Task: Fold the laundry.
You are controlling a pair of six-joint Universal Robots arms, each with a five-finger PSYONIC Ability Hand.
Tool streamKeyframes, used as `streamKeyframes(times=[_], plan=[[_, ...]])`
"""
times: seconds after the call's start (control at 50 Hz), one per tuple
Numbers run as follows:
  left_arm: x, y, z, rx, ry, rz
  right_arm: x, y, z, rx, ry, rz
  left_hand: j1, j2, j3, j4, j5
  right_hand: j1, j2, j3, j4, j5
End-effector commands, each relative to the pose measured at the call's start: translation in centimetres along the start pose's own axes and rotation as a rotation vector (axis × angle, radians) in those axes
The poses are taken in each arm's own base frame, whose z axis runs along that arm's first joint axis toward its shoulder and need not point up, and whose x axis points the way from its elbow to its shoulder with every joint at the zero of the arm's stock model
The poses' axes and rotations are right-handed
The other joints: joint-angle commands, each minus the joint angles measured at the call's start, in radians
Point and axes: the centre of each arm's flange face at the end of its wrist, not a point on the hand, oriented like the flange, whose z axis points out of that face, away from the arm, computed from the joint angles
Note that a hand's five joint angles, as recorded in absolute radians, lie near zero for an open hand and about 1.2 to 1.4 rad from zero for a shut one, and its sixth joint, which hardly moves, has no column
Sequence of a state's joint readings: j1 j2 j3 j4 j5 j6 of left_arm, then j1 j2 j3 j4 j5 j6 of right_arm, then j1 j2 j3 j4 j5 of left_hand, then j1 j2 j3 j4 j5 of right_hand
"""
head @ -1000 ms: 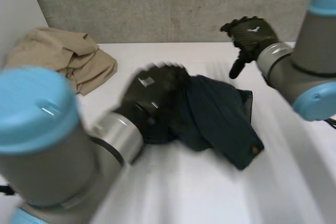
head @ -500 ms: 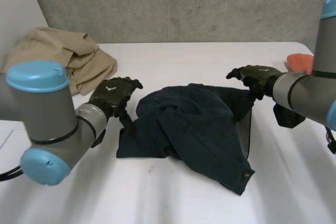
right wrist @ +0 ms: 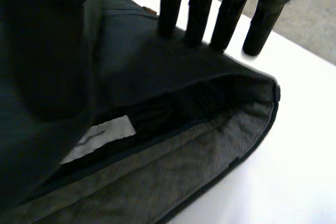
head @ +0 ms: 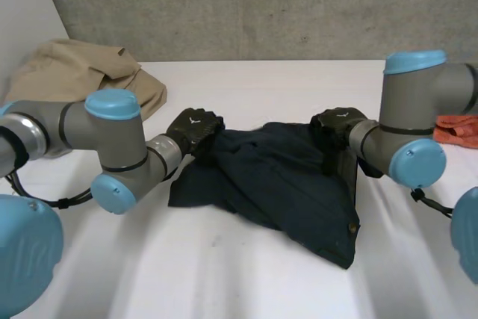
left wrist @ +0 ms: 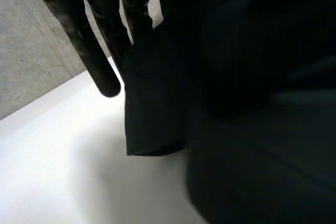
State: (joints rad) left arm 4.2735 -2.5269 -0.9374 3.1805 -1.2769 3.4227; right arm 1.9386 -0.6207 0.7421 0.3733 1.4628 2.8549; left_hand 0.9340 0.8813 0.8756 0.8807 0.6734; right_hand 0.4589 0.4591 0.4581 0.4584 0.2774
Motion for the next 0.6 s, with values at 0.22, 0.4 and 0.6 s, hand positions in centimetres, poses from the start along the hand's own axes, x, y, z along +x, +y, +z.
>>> streamKeyframes(times=[0.22,0.4,0.6], plan=[[-4.7,-17.5,-1.9,0.646,-0.286,0.175,3.8,-17.8,-5.6,0.782,0.274,-0.189,0.462,0.515,0.521,0.516,0.548,0.937,0.937,0.938,0.938,0.944],[-5.7,-22.9,-5.8,0.915,-0.370,0.084,4.7,-22.6,-11.0,1.034,0.381,-0.222,0.462,0.515,0.521,0.516,0.548,0.937,0.937,0.938,0.938,0.944],[-2.9,-14.0,-6.2,0.568,-0.291,-0.003,2.2,-13.5,-6.8,0.662,0.221,-0.197,0.462,0.515,0.521,0.516,0.548,0.937,0.937,0.938,0.938,0.944]])
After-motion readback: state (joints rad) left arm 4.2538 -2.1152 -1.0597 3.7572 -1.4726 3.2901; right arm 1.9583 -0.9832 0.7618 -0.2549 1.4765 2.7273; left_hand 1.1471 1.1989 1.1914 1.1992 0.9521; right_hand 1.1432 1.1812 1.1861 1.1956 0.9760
